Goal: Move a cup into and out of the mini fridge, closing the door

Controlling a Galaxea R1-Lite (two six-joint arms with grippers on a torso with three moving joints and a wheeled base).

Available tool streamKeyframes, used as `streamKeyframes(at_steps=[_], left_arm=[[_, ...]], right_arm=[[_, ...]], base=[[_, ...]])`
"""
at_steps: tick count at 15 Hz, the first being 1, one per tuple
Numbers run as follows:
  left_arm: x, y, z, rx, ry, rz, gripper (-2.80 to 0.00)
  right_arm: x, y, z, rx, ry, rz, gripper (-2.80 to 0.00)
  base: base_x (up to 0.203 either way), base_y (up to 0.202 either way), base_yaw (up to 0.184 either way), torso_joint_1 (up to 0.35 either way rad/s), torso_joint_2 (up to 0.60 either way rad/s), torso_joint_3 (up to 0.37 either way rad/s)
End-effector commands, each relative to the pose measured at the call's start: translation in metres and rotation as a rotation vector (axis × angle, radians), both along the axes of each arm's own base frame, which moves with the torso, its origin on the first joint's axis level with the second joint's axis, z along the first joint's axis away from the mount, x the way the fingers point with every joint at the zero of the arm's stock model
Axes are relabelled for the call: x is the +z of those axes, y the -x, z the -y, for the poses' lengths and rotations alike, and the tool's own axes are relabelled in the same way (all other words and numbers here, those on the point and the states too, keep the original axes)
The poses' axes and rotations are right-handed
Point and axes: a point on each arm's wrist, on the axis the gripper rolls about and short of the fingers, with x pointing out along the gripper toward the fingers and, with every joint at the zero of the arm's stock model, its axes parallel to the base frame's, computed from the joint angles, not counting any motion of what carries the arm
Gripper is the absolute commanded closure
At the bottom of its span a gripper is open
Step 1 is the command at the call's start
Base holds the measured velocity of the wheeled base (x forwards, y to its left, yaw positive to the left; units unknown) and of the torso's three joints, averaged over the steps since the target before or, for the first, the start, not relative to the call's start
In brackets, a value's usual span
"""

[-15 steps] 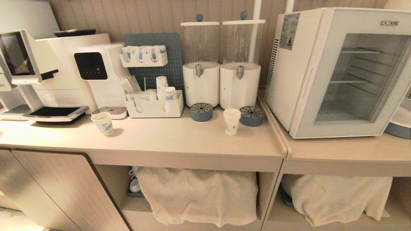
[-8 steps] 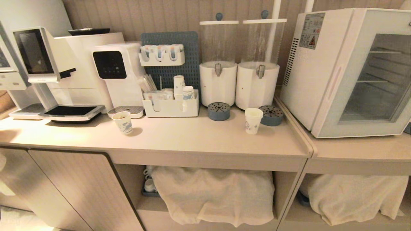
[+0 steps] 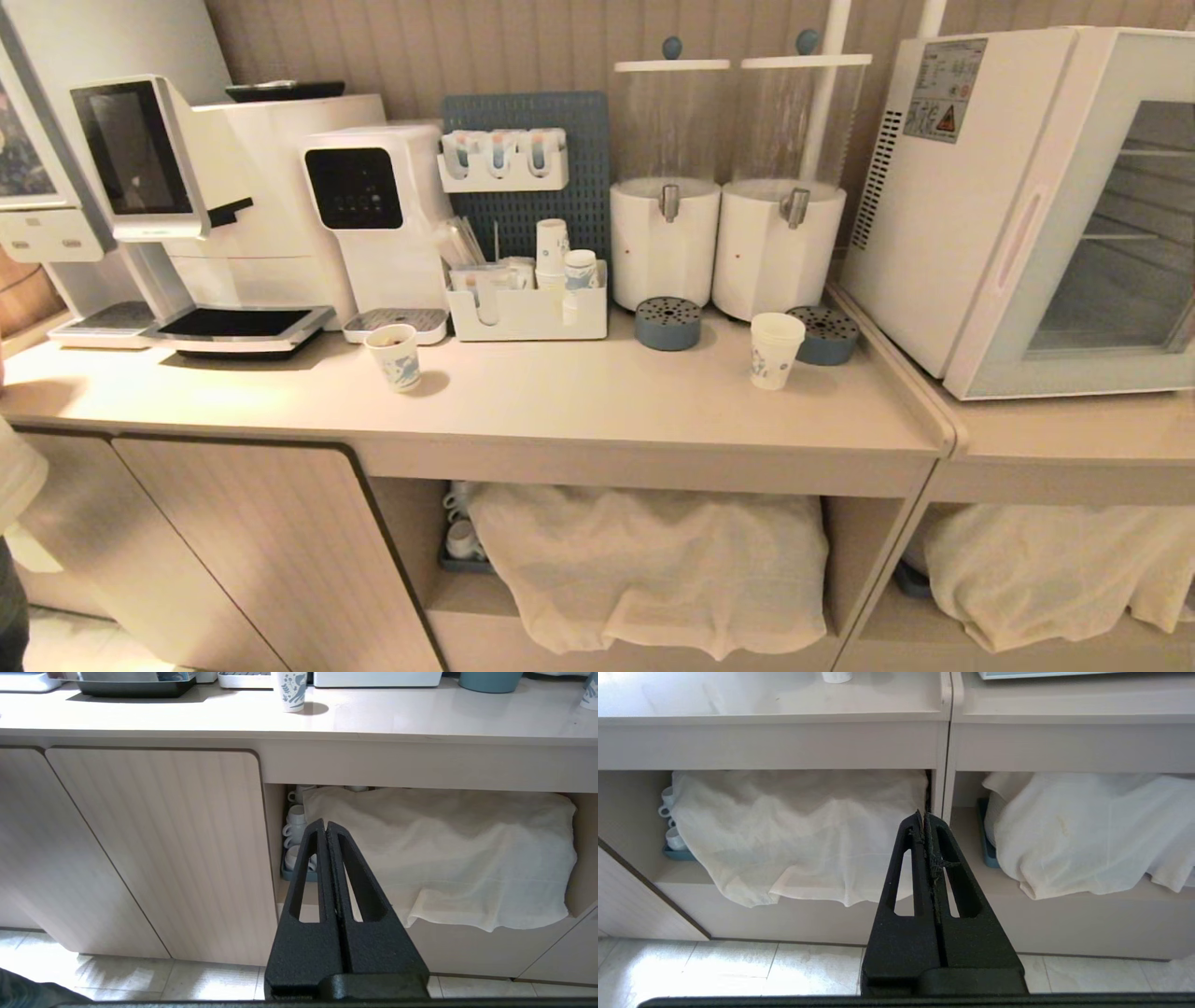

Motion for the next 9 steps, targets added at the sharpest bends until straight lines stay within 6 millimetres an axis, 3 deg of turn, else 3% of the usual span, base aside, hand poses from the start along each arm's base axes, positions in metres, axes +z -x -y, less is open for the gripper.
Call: streamKeyframes(at_steps=[1, 9], left_arm=[[-0.0002, 0.0002, 0.0000, 0.000, 0.000, 0.001, 0.00], [-0.0002, 0.0002, 0.0000, 0.000, 0.000, 0.001, 0.00]], right_arm=[[-0.0001, -0.0001, 0.0000, 0.000, 0.001, -0.003, 0.00], [0.0008, 0.0003, 0.0000, 0.000, 0.001, 0.003, 0.00]], base=[[0.000, 0.000, 0.000, 0.000, 0.00, 0.000], [0.000, 0.000, 0.000, 0.000, 0.00, 0.000]])
